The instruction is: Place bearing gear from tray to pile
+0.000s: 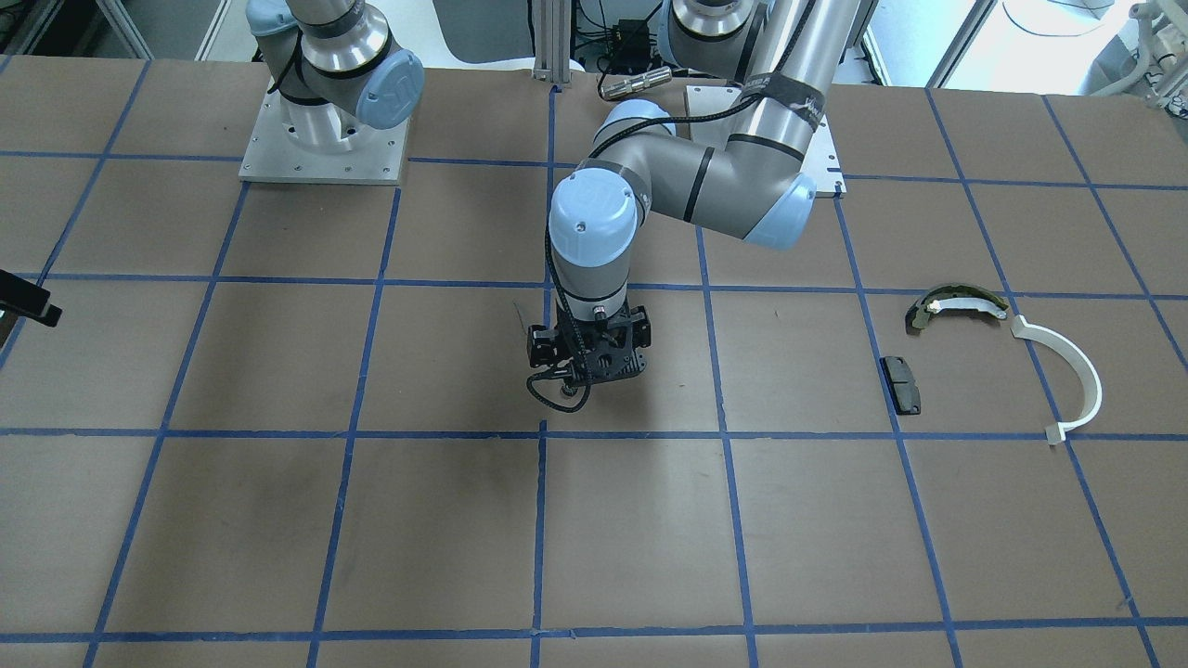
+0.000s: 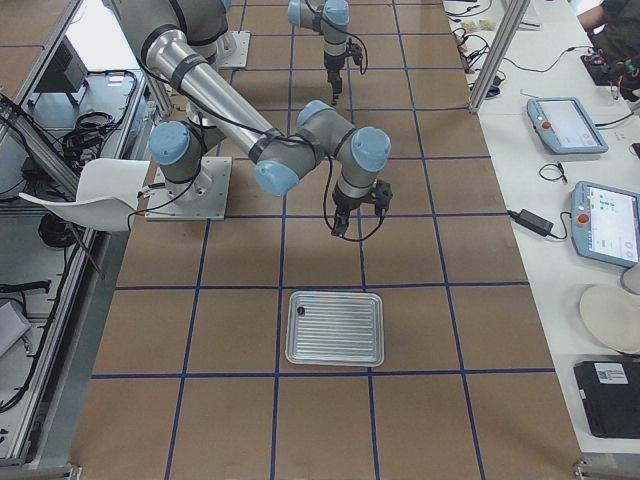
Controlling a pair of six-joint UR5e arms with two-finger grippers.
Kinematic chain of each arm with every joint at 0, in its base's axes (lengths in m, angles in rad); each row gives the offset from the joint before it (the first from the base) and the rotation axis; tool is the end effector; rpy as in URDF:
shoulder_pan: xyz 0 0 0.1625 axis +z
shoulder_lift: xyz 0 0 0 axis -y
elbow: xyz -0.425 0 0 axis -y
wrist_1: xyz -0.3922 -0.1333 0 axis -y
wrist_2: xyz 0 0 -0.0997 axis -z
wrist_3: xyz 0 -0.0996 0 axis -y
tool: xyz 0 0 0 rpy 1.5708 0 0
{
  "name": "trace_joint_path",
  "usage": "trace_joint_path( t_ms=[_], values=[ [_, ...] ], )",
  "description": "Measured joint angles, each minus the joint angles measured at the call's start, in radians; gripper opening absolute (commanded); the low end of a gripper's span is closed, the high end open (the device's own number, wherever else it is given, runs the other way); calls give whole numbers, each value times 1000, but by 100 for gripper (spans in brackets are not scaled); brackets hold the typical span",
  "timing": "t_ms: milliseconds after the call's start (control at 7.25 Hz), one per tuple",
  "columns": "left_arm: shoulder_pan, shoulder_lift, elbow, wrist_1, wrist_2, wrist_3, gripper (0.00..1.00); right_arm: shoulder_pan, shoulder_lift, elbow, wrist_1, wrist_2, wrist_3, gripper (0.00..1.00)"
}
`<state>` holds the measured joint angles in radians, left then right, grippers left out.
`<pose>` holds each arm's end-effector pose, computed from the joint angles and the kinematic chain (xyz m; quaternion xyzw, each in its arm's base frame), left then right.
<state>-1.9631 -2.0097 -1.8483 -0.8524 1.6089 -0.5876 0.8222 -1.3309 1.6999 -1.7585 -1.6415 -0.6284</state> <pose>-0.3400 -0.4830 0.1903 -0.0975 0.9951 -0.0098 0.0163 -0.2797 -0.4866 0.3182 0.0566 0.9937 0.0922 0.0303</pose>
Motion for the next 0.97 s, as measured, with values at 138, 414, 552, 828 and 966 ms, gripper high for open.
trace_joint_path(
  t_ms=[138, 414, 552, 828, 966],
  values=[
    [-11, -29, -1, 50, 3, -4, 94, -65, 28, -13, -12, -28, -71, 100],
    [-21, -55, -4, 113, 19, 7, 24, -181, 130, -72, -54, -47, -206, 99],
    [-23, -56, -5, 121, 40, 18, 17, -206, 189, -109, -67, -50, -230, 96],
    [-25, -57, -5, 123, 55, 32, 16, -220, 296, -163, -102, -53, -235, 88],
    [-25, -58, -5, 118, 56, 44, 16, -222, 327, -168, -127, -58, -232, 74]
  ],
)
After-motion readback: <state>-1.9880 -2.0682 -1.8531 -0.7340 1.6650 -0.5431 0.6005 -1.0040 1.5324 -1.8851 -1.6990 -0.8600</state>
